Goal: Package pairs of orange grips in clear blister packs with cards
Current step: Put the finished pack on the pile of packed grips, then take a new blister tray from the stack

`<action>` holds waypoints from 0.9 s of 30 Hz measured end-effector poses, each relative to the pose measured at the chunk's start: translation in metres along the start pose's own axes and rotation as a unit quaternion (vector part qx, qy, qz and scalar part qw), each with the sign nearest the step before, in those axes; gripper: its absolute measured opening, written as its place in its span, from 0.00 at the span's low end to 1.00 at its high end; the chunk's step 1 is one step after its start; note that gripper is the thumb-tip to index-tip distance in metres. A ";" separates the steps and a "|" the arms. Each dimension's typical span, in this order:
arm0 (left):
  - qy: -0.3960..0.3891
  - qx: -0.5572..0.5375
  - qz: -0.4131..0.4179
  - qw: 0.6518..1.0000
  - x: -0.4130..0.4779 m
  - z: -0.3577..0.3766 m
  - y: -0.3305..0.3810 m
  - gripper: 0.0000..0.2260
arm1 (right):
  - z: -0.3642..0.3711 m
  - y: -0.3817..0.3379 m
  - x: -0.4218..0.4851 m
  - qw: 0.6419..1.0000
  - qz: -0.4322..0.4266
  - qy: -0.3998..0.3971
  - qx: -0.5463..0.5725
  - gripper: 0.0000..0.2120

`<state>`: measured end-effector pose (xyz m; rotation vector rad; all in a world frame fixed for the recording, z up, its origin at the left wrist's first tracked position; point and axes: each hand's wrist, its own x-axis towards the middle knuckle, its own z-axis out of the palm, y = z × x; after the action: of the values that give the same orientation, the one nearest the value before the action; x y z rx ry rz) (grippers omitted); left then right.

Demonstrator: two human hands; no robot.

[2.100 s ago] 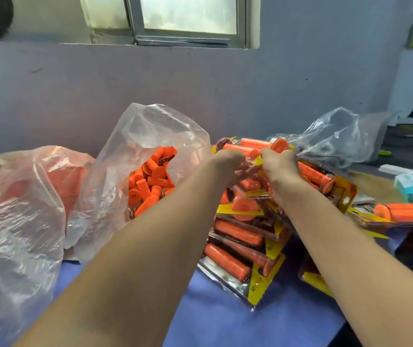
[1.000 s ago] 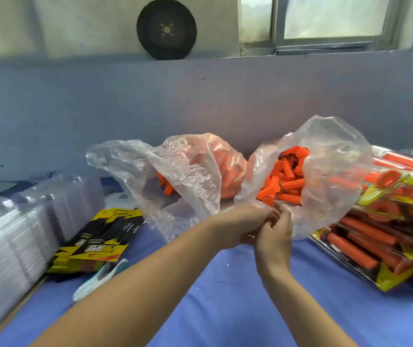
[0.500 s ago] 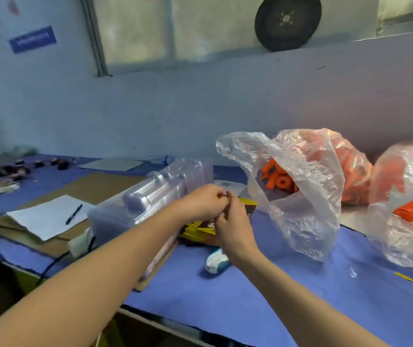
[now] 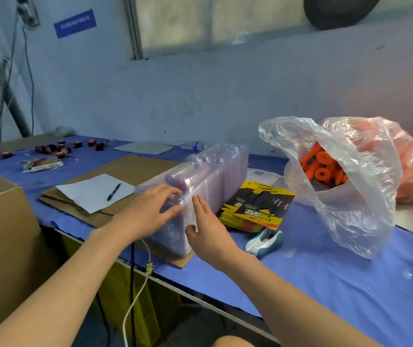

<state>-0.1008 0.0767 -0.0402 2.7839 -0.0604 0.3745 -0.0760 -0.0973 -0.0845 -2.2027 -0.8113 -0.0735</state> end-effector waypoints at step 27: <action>0.002 0.030 0.037 0.999 0.011 -0.007 -0.014 0.15 | 0.037 0.014 -0.001 0.999 -0.043 0.002 -0.032 0.41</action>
<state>-0.0908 0.0926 -0.0351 2.8463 -0.1550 0.4081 -0.0760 -0.0796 -0.1194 -2.2259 -0.9132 -0.1477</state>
